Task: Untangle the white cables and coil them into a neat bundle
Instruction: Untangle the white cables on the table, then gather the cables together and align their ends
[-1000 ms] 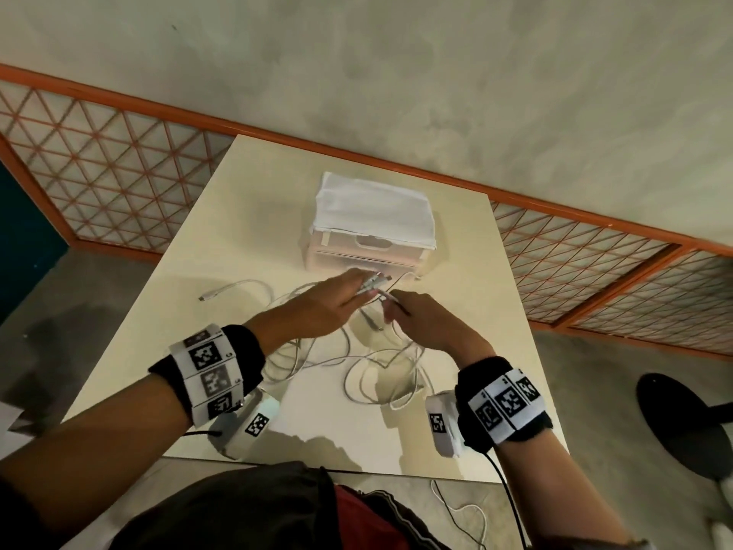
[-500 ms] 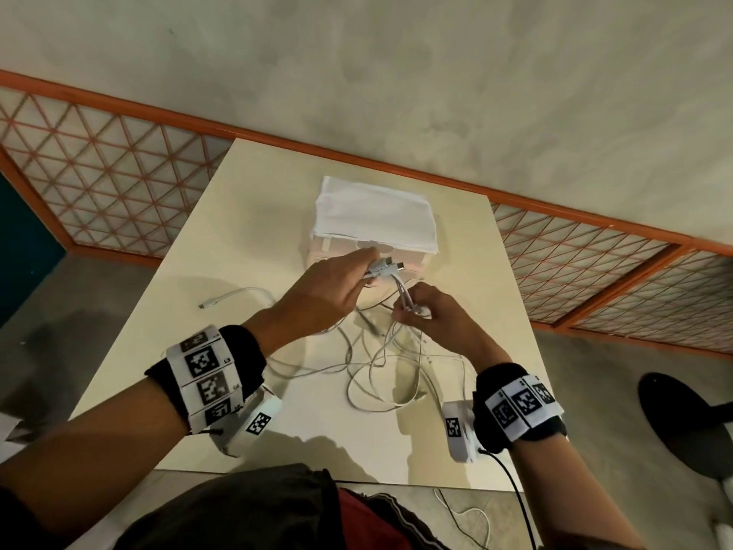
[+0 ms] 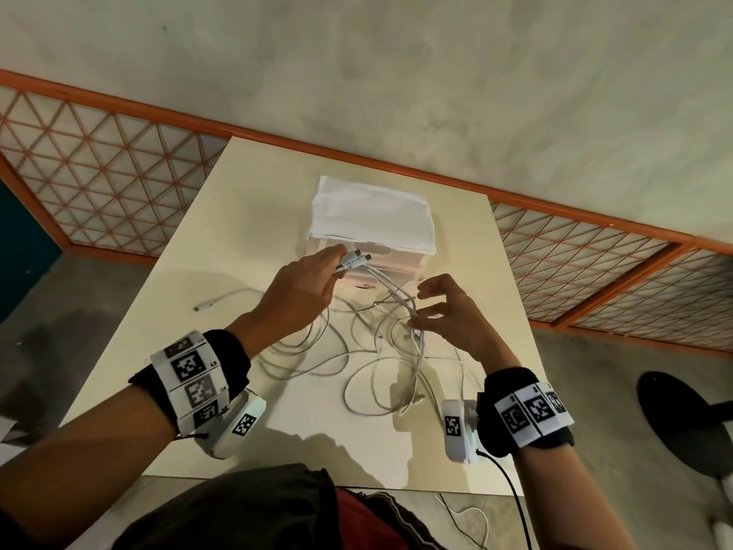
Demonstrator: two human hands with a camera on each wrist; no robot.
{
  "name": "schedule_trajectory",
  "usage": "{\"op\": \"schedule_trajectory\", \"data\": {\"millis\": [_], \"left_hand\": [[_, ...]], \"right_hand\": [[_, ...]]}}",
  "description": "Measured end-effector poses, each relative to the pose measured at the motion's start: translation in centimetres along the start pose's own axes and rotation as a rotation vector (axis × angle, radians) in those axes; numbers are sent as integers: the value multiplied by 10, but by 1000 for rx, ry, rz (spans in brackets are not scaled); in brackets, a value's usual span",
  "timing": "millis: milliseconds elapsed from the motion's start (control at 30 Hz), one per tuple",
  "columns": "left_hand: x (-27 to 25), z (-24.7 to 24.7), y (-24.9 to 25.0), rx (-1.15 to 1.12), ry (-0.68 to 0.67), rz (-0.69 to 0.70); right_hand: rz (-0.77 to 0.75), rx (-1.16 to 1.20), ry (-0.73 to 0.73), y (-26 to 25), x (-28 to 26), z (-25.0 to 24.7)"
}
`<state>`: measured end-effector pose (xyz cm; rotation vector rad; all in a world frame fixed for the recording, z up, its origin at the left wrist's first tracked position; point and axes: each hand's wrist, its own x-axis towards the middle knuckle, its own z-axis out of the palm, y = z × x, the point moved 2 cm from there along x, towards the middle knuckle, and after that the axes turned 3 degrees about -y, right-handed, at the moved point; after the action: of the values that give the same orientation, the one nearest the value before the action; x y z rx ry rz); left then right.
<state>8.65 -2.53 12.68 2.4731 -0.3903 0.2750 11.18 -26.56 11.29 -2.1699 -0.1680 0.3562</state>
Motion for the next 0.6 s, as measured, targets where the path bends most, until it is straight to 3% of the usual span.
{"op": "schedule_trajectory", "data": {"millis": [167,333,533,600], "left_hand": [[-1,-5,-8,12,40,-32],[1,-8,-11,7,85,-58],[5,-18,-12,-81,48,1],[5,-17,-6,-115,19,20]], "right_hand": [[43,-3,46,15,1,-9],[70,-189,136,38,1,-16],[279,-225,197,64,-1,-22],[171,-265,142,51,-1,-14]]}}
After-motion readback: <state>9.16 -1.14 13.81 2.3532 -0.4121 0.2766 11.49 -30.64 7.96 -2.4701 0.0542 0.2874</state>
